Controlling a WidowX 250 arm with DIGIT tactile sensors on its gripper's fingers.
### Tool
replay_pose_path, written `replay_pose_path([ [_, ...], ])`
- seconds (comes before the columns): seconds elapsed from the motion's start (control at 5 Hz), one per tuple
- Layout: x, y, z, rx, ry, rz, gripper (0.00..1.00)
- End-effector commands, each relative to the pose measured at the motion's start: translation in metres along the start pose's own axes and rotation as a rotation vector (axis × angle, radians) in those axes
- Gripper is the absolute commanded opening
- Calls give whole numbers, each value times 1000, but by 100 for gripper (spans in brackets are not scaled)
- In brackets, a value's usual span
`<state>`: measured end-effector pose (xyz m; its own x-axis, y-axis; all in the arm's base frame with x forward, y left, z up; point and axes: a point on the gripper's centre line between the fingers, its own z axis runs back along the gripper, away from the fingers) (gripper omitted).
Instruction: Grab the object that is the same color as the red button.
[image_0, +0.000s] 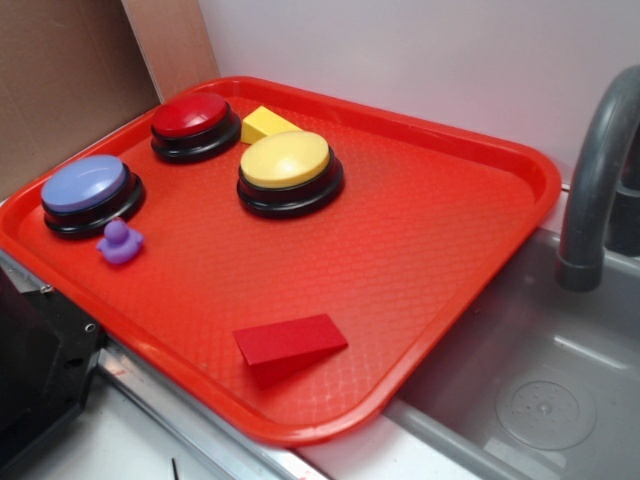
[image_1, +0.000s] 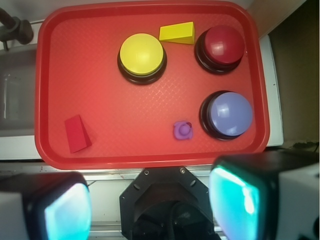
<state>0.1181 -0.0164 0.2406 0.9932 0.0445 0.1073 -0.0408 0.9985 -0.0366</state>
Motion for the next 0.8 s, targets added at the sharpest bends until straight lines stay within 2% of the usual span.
replay_pose_path([
  [0.0,0,0,0,0,0,0,100],
  [0.2,15,-36,-33,44,48,-91,100],
  [0.4,25,-83,-48,91,-68,-174,100],
  [0.6,19,-105,-67,81,-77,-172,100],
])
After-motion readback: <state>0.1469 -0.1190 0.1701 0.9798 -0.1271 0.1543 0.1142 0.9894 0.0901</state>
